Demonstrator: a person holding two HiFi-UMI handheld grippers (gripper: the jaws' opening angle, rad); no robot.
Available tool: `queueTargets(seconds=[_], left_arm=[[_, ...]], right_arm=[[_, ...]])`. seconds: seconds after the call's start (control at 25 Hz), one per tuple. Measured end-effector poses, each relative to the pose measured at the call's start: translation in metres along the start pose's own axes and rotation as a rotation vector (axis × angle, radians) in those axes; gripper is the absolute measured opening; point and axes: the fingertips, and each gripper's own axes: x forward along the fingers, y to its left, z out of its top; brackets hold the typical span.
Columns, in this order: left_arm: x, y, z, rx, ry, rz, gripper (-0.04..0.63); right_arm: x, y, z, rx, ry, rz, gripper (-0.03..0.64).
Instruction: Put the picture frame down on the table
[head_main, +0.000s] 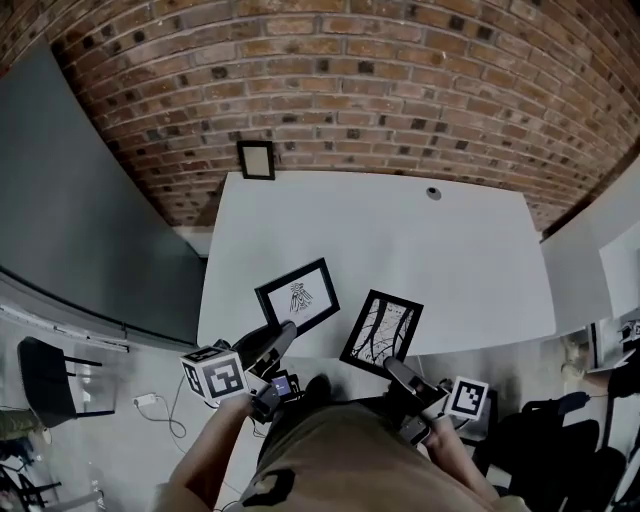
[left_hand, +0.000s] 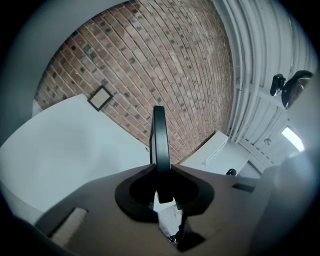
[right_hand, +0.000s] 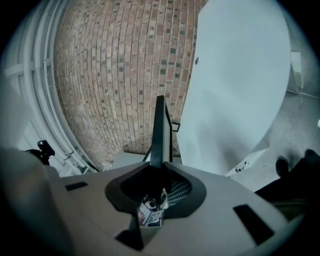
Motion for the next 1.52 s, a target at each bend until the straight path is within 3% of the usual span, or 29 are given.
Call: queueTargets(seconds=[0.24, 0.88, 1.12, 1.52], left_arm=[[0.014, 0.017, 0.02, 0.057, 0.054, -0.01, 0.043], [0.098, 0.06, 0.048, 0.047, 0.153, 0.032, 0.043], [0.125, 0.09, 0.045, 0.076, 0.193, 0.084, 0.043], [0.162, 0.11, 0.03, -0.041, 0.219, -0.012, 0.043]], right_arm=[[0.011, -0.003, -0.001, 0.006, -0.016, -0.023, 0.057], [0.037, -0.012, 0.067, 0.036, 0.053, -0.021, 0.057], [0.033, -0.018, 0.081, 0.06, 0.049, -0.034, 0.057], [0.024, -0.023, 0.09, 0.071, 0.043, -0.055, 0.057]])
